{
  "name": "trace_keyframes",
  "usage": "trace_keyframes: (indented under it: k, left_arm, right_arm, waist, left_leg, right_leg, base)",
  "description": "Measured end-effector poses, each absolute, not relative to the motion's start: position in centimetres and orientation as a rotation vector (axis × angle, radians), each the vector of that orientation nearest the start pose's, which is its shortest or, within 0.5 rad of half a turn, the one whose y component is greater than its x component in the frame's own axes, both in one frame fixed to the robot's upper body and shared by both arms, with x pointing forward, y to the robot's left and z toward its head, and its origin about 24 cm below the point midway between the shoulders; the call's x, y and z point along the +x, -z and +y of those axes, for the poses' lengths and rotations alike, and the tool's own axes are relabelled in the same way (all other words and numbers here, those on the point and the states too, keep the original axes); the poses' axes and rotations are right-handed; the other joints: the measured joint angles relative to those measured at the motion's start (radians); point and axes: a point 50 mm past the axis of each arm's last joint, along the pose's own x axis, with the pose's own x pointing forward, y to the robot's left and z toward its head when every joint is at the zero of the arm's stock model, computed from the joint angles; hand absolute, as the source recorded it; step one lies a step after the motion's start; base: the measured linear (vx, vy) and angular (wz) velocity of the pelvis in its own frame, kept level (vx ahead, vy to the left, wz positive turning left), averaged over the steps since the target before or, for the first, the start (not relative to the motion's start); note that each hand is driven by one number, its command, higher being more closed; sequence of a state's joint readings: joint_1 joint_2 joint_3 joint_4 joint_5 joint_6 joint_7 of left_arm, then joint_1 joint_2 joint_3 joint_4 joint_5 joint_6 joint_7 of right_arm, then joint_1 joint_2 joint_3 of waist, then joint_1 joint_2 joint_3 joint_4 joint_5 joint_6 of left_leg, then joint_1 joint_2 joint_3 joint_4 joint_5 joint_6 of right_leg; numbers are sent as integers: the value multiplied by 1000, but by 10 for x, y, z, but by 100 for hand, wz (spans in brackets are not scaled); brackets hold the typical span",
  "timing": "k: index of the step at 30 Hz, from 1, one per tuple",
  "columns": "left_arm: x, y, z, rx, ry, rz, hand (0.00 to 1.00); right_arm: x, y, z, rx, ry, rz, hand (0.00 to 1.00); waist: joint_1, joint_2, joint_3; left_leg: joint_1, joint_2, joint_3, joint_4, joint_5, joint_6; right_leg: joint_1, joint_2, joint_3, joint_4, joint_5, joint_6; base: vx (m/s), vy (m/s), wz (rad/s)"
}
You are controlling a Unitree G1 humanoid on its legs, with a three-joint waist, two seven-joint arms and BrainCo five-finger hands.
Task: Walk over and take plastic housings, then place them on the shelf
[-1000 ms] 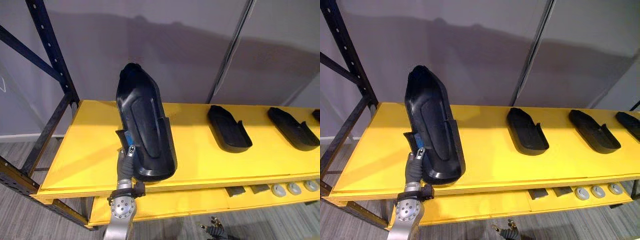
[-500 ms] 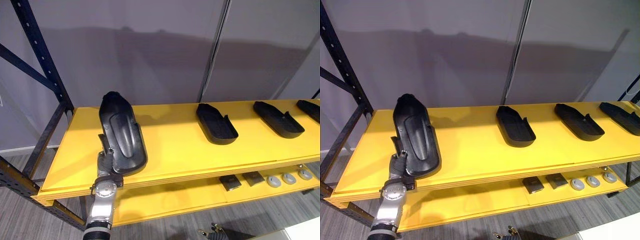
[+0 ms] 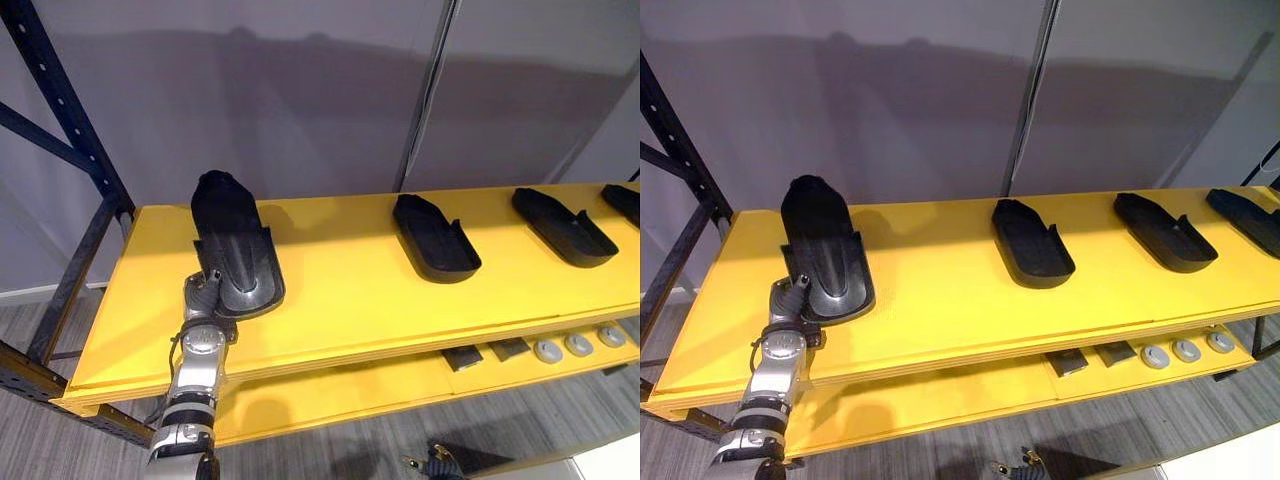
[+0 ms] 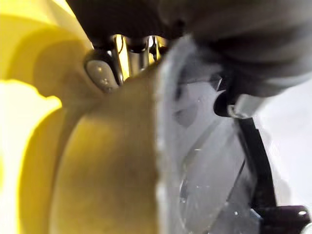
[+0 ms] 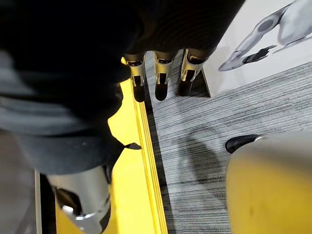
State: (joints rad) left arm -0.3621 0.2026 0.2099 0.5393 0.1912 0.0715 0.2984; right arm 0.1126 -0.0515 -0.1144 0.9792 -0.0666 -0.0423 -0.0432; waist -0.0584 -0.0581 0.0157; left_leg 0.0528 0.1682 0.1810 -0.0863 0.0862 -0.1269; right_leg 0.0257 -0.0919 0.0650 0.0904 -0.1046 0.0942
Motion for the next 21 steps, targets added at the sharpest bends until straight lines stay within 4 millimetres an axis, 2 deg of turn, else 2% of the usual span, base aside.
trace_keyframes:
  k: [14, 21]
  left_arm:
    - [315, -36, 242, 325, -469, 183, 0]
    - [302, -55, 237, 304, -477, 53, 0]
  right_arm:
    - [93, 159, -197, -82, 164, 1070, 0]
    - [90, 159, -197, -81, 166, 1078, 0]
  waist:
    - [-9, -3, 1]
    - [-6, -8, 2]
  left_leg:
    - [-9, -1, -20, 0, 0, 0]
    - [-9, -2, -41, 0, 0, 0]
  right_leg:
    - [-1, 1, -5, -5, 1, -1]
    - [12, 0, -23, -3, 1, -1]
  base:
    - [0, 0, 1]
    - [-12, -1, 6]
